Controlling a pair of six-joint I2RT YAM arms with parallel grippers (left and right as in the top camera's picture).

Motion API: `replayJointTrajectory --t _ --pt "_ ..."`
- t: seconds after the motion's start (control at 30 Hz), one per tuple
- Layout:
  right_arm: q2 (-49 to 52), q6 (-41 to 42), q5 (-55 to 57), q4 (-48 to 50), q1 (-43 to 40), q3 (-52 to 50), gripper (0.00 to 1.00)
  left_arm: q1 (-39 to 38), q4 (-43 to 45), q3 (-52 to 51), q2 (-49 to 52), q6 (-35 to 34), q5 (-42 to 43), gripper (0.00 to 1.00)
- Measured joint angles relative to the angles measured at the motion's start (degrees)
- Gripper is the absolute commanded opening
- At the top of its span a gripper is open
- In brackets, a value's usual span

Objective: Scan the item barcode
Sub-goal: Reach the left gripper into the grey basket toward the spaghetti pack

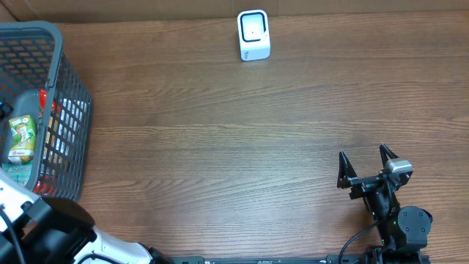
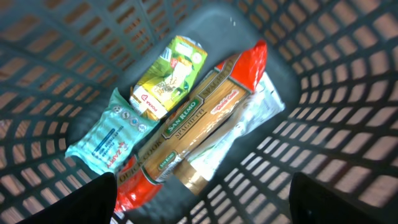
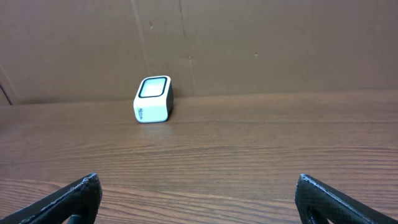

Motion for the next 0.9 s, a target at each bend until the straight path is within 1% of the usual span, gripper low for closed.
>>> replayJointTrajectory --t 0.07,0.1,0.2,0.53,0.7,0.8,0.9 --pt "0.0 0.0 0.0 0.0 0.0 0.0 1.0 0.0 0.2 -0.3 1.4 2.5 0.3 0.79" --pt "0.0 0.0 0.0 0.0 0.0 0.0 1.0 0.0 0.4 -0.3 2.3 3.7 0.6 0.75" --pt "0.0 0.0 0.0 0.0 0.0 0.0 1.0 0.0 0.5 -0.6 5.9 7.0 1.1 0.75" --pt "0.0 0.0 0.0 0.0 0.0 0.0 1.0 -0.2 0.2 -1.0 16.5 12.7 0.5 0.74" --pt "0.0 0.0 0.0 0.0 0.0 0.0 1.0 -1.9 1.4 -1.1 19.9 15.4 0.9 0.71" --pt "0.0 0.0 0.0 0.0 0.0 0.0 1.0 -3.3 2.4 -1.1 21.9 16.2 0.9 0.67" --pt "0.0 0.0 0.0 0.0 0.0 0.0 1.0 -4.6 3.9 -1.1 23.9 16.4 0.8 0.67"
